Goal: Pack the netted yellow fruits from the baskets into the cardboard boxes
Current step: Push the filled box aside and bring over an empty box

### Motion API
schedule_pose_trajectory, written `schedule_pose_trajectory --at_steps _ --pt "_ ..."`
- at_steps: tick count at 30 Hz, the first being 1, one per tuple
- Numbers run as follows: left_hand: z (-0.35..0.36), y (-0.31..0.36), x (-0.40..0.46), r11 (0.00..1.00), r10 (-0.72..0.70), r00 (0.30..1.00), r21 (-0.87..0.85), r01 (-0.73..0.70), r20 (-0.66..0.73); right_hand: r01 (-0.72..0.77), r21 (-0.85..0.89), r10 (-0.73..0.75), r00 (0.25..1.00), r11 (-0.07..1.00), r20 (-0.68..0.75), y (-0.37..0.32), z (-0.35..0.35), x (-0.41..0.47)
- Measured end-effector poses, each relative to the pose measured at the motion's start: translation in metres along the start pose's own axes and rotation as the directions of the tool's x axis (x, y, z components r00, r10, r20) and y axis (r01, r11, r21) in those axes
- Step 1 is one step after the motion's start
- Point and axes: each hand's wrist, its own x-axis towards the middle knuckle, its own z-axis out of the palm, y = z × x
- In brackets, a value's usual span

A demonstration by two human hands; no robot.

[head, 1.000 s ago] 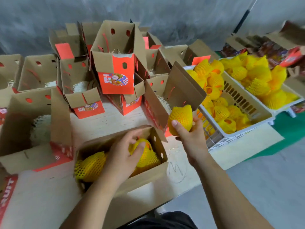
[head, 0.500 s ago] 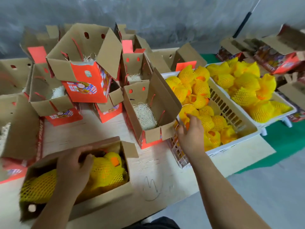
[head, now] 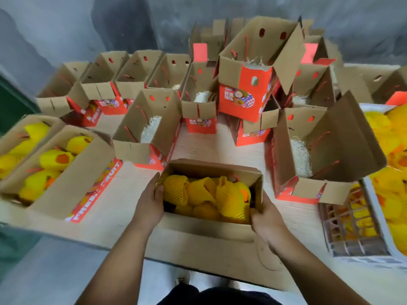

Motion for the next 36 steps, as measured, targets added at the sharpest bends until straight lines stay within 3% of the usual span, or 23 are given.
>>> schedule_pose_trajectory --at_steps 3,12,19,23,28,32,36 --pt "-0.013 -0.008 0.001 0.997 -0.068 0.992 -0.012 0.070 0.109 0.032 0.013 -0.031 0.999 0.999 -0.043 -0.003 0.004 0.002" --pt "-0.116 -0.023 -0.012 0.964 0.098 0.959 -0.264 -0.026 0.265 0.155 0.149 -0.125 0.973 0.977 -0.194 -0.082 0.027 -0.024" --pt "-0.252 0.002 -0.001 0.951 0.266 0.964 -0.160 -0.264 -0.010 0.244 0.147 -0.219 0.961 0.959 -0.167 -0.192 0.060 -0.036" --pt "-0.319 0.000 -0.001 0.943 0.225 0.965 -0.219 -0.251 -0.136 0.298 0.087 -0.288 0.952 0.951 -0.105 -0.264 0.081 -0.031" --pt "-0.407 -0.014 0.028 0.904 0.248 0.924 -0.273 -0.328 -0.290 0.464 0.086 -0.467 0.884 0.882 0.020 -0.374 0.137 -0.040" --pt "-0.487 -0.040 0.090 0.942 0.125 0.910 -0.241 -0.234 -0.395 0.459 0.137 -0.477 0.863 0.878 0.167 -0.431 0.206 -0.049" --pt "-0.528 -0.081 0.156 0.993 -0.018 0.936 -0.119 -0.026 -0.352 0.450 -0.013 -0.429 0.859 0.893 0.280 -0.443 0.290 -0.053"
